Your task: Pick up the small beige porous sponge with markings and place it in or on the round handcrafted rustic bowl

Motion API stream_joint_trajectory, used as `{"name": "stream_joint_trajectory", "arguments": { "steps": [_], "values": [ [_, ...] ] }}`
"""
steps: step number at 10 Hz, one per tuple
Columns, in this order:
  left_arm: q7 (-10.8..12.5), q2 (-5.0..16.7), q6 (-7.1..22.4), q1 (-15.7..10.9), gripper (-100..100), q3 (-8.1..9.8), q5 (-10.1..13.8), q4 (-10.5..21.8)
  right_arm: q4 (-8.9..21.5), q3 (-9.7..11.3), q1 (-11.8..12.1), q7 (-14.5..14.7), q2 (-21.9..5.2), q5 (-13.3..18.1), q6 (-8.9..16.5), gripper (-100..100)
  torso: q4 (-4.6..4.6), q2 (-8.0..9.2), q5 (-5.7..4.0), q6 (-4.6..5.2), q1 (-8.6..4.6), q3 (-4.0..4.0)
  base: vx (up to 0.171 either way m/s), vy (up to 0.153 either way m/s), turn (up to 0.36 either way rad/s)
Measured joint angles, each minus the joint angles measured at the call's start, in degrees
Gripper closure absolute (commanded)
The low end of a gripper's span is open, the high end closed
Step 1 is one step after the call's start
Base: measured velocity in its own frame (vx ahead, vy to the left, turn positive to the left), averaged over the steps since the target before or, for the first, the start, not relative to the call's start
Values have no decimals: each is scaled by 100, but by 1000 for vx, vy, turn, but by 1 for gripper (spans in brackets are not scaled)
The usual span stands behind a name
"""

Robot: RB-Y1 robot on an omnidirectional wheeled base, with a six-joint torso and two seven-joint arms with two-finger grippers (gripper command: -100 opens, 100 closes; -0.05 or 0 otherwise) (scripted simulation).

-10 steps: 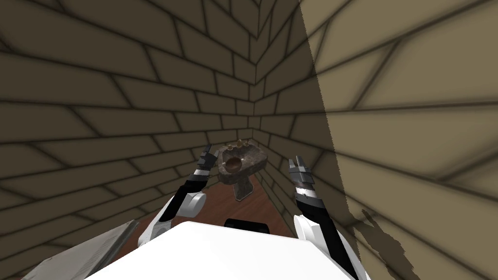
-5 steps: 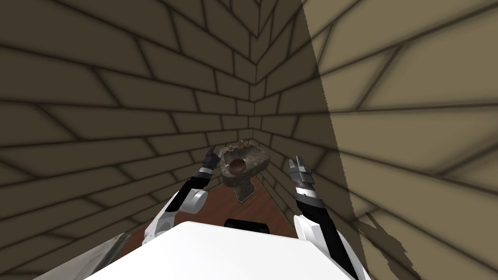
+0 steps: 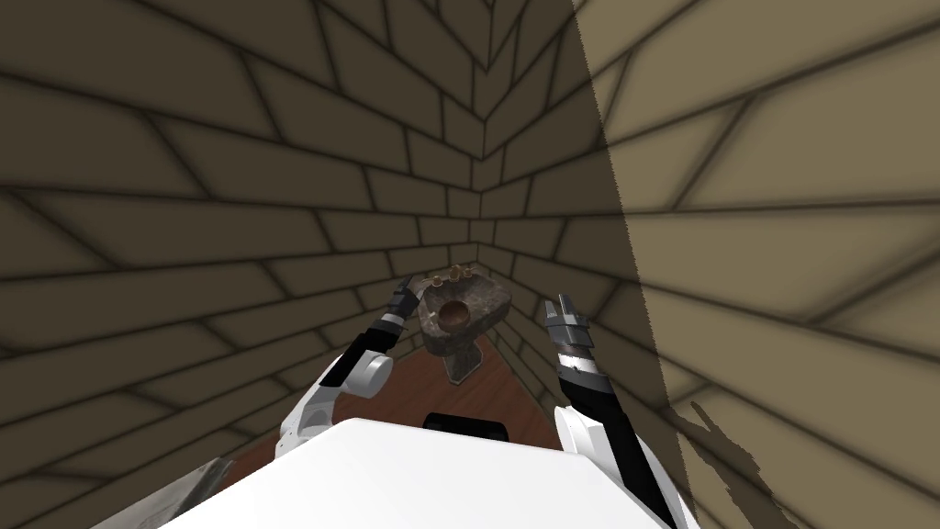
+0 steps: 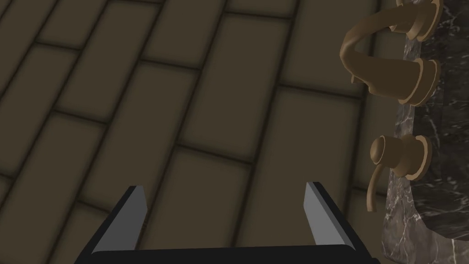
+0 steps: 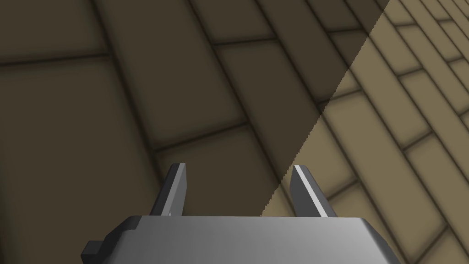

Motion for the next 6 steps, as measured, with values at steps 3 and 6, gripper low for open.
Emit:
{"name": "stream_joint_trajectory", "arguments": {
  "steps": [3,6],
  "values": [
    [224,54,473,-126,-100,-25,99,19,0,0,0,0,0,0,0,0,1,5,0,0,-5,2,-6,90,-76],
    [541,113,953,-332,-100,-77,227,121,0,-1,1,0,0,0,0,0,-1,-4,6,-4,18,-2,17,132,-82]
  ]
}}
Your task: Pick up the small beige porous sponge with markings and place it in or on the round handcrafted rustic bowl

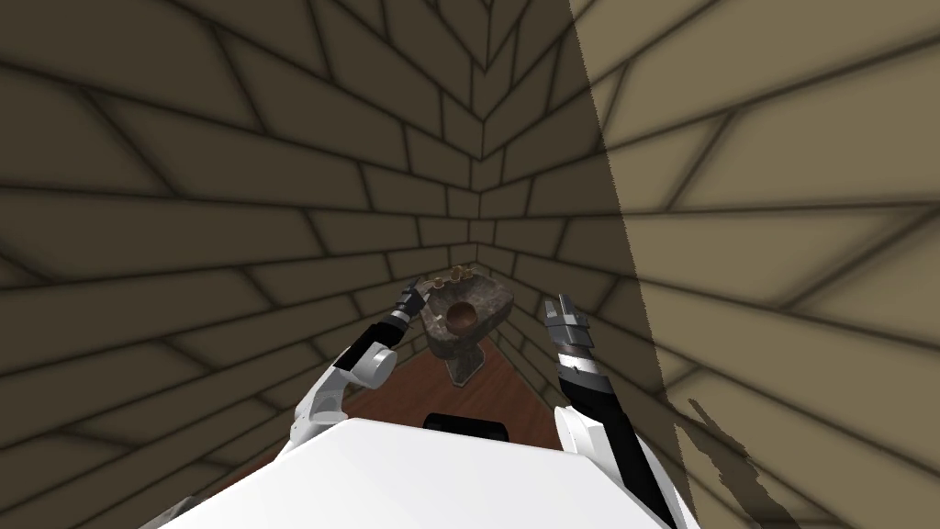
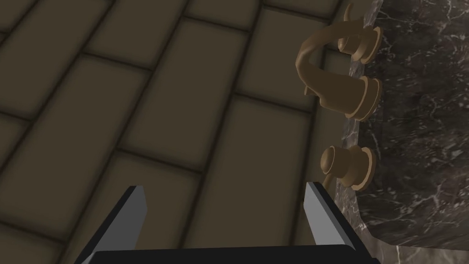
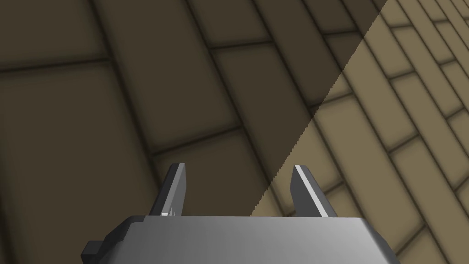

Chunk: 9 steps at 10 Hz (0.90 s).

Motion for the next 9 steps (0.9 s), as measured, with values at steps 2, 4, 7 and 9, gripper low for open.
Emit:
{"name": "stream_joint_trajectory", "arguments": {
  "steps": [2,4,7,9],
  "values": [
    [154,39,363,-103,-100,-12,74,9,0,1,-1,0,0,0,0,0,1,3,-5,3,-18,2,4,113,-111],
    [281,59,667,-150,-100,-35,119,28,0,1,0,0,1,0,0,0,1,5,-7,-1,-34,3,-1,91,-82],
    [530,101,1147,-378,-100,-61,223,134,0,1,0,0,1,0,0,0,1,4,-7,-1,-37,2,3,89,-67],
    [741,154,1440,-474,-100,-115,326,173,0,1,0,0,1,0,0,0,0,4,-4,0,-20,2,-2,84,-75]
  ]
}}
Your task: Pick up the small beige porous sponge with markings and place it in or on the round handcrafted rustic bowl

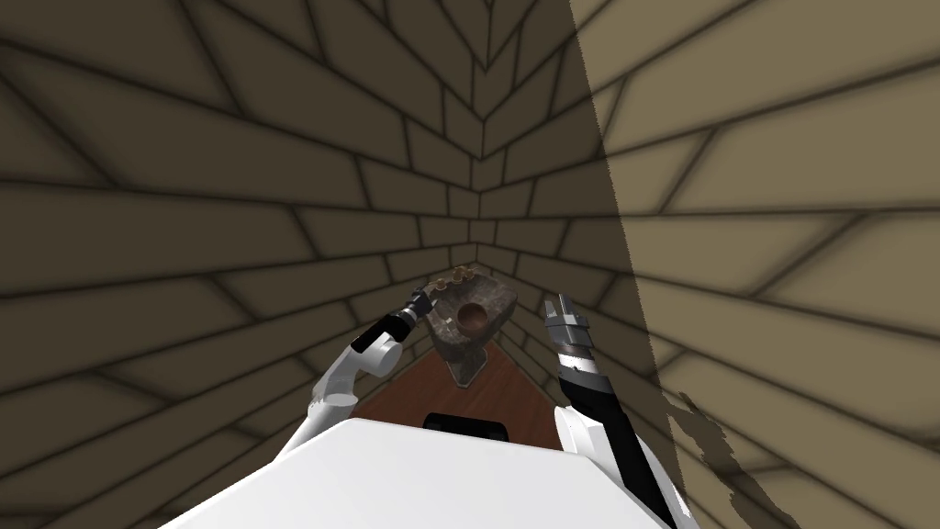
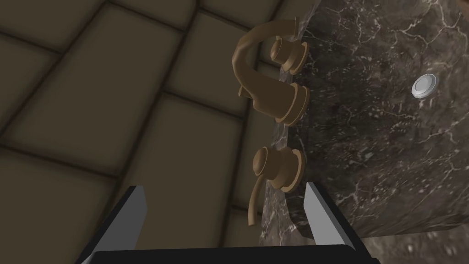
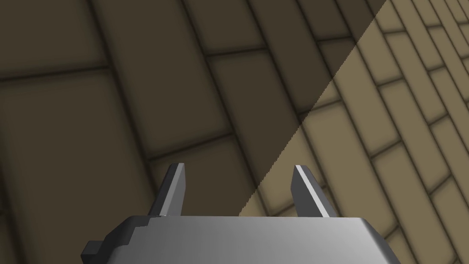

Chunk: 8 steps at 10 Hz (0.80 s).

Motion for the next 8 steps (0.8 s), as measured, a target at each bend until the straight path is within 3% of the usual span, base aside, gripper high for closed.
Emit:
{"name": "stream_joint_trajectory", "arguments": {
  "steps": [8],
  "values": [
    [651,114,1215,-494,-100,-132,276,140,0,0,0,0,0,0,0,0,0,-3,-3,1,-10,-1,-4,82,-91]
  ]
}}
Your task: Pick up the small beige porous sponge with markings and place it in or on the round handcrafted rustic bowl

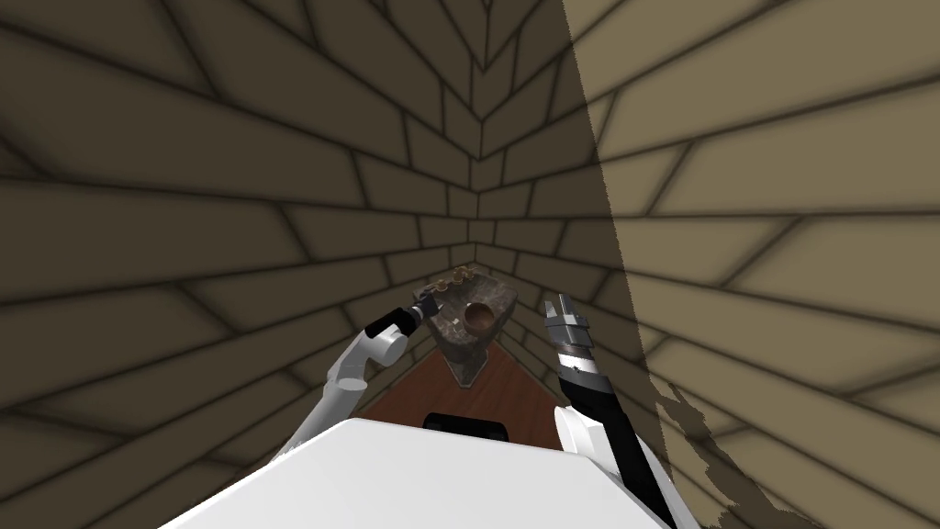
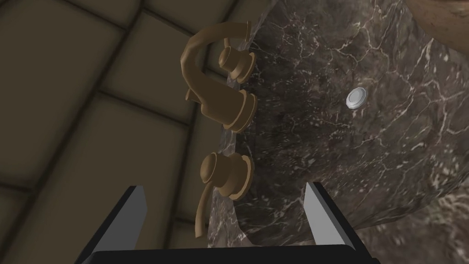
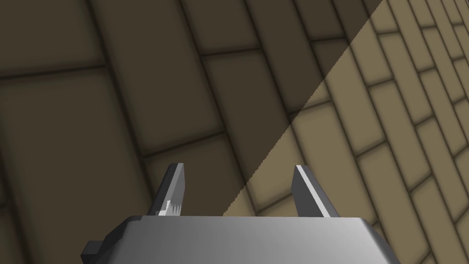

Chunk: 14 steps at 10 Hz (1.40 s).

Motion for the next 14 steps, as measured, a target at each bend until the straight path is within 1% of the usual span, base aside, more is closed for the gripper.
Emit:
{"name": "stream_joint_trajectory", "arguments": {
  "steps": [1,2,4,5,7,8,9,10,11,13,14],
  "values": [
    [91,8,152,-38,-100,-29,28,6,0,0,0,0,0,0,0,0,0,2,2,-3,1,1,-7,42,2],
    [125,8,309,-55,-100,-36,33,4,0,0,1,0,0,0,0,0,0,3,-1,-4,-13,2,-10,70,-128],
    [334,53,614,-222,-100,-93,128,55,0,0,0,0,0,0,0,0,1,4,1,-3,-3,2,-8,66,-51],
    [367,43,771,-234,-100,-108,122,55,0,0,1,0,0,0,0,0,0,2,-1,-5,-12,1,-9,68,-160],
    [592,72,1149,-411,-100,-166,188,49,0,0,1,0,0,0,0,0,1,4,0,-4,-7,2,-6,56,-30],
    [620,95,1287,-409,-100,-168,219,56,0,0,1,0,1,0,0,0,0,1,-2,-5,-15,1,1,57,-132],
    [737,97,1466,-548,-100,-217,243,97,0,0,0,0,0,0,0,0,0,-1,-2,0,-13,-1,-5,64,-102],
    [832,116,1656,-601,-100,-241,278,100,0,0,1,0,0,0,0,0,0,0,-1,-4,-10,0,-2,39,6],
    [858,111,1764,-631,-100,-259,280,146,0,0,1,0,1,0,0,0,0,0,-2,-5,-16,0,-2,60,-120],
    [1052,156,2071,-796,-100,-329,365,191,0,0,1,0,0,0,0,0,0,0,-1,-4,-10,0,-7,51,-46],
    [1078,168,2179,-810,-100,-333,386,210,0,0,1,0,1,0,0,0,0,1,-2,-6,-17,1,-13,60,-104]
  ]
}}
